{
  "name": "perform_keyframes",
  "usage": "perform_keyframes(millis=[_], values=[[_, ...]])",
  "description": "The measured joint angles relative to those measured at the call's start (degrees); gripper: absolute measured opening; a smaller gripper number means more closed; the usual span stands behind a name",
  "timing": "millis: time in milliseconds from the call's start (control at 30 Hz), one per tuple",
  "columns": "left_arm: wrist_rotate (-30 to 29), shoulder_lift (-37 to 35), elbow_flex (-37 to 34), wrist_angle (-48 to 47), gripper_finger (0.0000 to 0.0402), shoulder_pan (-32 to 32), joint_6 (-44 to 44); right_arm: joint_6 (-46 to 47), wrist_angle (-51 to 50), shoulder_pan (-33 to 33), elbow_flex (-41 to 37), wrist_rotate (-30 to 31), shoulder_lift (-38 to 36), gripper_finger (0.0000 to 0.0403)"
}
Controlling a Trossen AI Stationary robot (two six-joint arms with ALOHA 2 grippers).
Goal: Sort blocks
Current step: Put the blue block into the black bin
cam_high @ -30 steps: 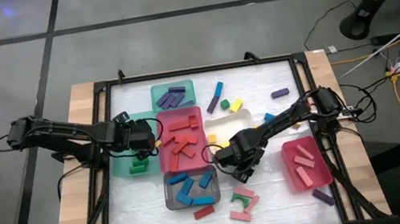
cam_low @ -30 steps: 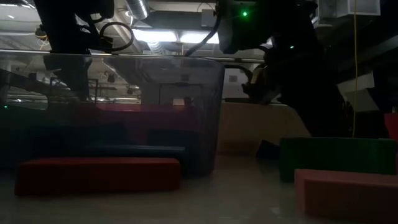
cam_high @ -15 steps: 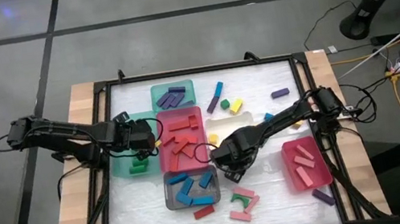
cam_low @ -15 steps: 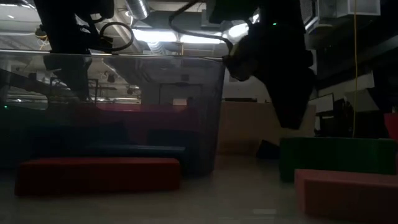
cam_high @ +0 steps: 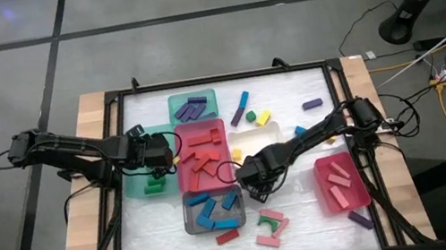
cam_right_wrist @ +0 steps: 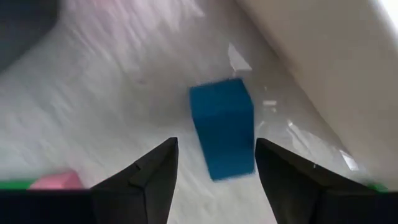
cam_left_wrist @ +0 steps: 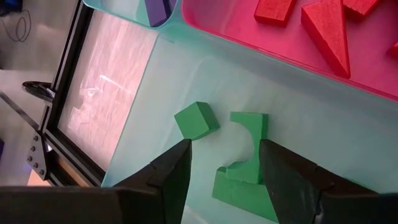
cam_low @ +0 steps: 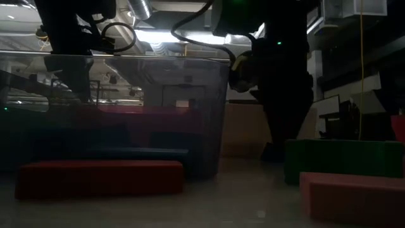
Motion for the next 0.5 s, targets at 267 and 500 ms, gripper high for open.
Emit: perform_keyframes(millis=[267, 500], values=[[0.0, 0.0, 0.0, 0.0, 0.0175, 0.0, 1.3, -0.1, 2.3, 0.0, -1.1, 4.0, -0.1, 0.0214], [0.0, 0.0, 0.0, 0.0, 0.0175, 0.0, 1.3, -1.4, 2.0, 0.0, -1.1, 4.5, 0.5, 0.0214]])
